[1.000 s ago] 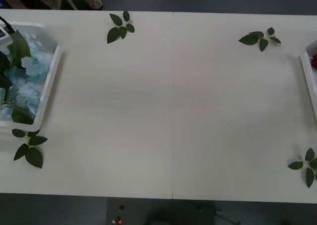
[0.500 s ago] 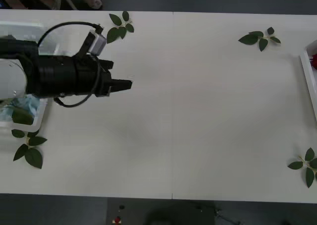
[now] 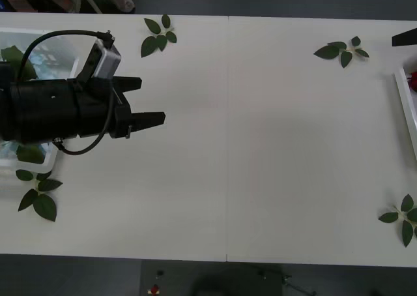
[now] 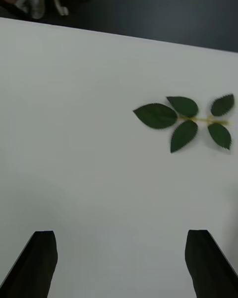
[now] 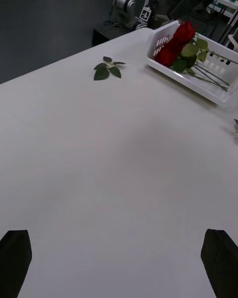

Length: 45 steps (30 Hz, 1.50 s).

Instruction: Put the red flowers into the right box and the blue flowers into the left box

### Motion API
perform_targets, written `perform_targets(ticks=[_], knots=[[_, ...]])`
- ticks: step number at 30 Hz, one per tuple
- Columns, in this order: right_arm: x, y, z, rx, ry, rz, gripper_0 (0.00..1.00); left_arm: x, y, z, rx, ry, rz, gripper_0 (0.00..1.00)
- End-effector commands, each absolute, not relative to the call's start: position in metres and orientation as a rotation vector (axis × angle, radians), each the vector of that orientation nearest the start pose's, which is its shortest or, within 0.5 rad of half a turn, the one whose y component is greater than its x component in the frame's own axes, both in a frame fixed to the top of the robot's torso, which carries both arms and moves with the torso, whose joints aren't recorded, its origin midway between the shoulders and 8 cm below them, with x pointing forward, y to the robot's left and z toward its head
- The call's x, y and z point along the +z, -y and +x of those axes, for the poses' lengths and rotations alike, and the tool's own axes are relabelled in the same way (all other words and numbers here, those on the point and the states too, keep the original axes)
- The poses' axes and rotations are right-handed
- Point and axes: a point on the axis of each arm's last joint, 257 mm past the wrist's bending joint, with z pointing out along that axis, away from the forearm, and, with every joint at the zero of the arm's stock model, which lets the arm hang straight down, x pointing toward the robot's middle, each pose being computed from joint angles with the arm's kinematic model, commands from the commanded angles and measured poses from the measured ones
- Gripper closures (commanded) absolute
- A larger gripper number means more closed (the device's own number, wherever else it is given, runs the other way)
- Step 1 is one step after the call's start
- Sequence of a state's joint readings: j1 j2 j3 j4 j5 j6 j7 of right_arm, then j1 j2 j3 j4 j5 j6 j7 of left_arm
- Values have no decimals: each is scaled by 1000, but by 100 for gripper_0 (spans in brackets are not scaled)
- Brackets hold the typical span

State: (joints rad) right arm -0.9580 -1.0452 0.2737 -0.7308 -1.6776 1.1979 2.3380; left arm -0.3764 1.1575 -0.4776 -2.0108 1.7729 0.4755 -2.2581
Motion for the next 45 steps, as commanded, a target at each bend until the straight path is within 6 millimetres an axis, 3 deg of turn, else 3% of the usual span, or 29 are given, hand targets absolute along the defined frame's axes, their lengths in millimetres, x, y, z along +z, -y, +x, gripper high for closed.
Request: perform_targets(ticks=[1,3,5,6,8,14,20,28,33,45], knots=[[-37,343,594,431,-2014,-788,25,-72,-87,446,-587,-1558,1048,0],[-34,314,586,477,-1934,-879,25,-72,-86,445,-589,-1556,1048,0],[-34,268,574,563,-1829,-978,25,-72,-86,445,-589,-1556,1048,0],[-33,257,572,571,-1801,-1008,25,-72,-86,445,-589,-1556,1048,0],[-35,215,564,607,-1711,-1098,25,-72,-86,445,-589,-1556,1048,0],[-49,143,541,775,-1634,-1187,25,-72,-86,445,-589,-1556,1048,0],[-66,112,524,827,-1620,-1280,25,-72,-86,445,-589,-1556,1048,0],[-73,98,481,895,-1577,-1430,25,-72,-86,445,-589,-1556,1048,0],[-82,77,459,874,-1509,-1444,25,-72,-86,445,-589,-1556,1048,0],[-99,57,451,847,-1503,-1483,25,-72,-86,445,-589,-1556,1048,0]])
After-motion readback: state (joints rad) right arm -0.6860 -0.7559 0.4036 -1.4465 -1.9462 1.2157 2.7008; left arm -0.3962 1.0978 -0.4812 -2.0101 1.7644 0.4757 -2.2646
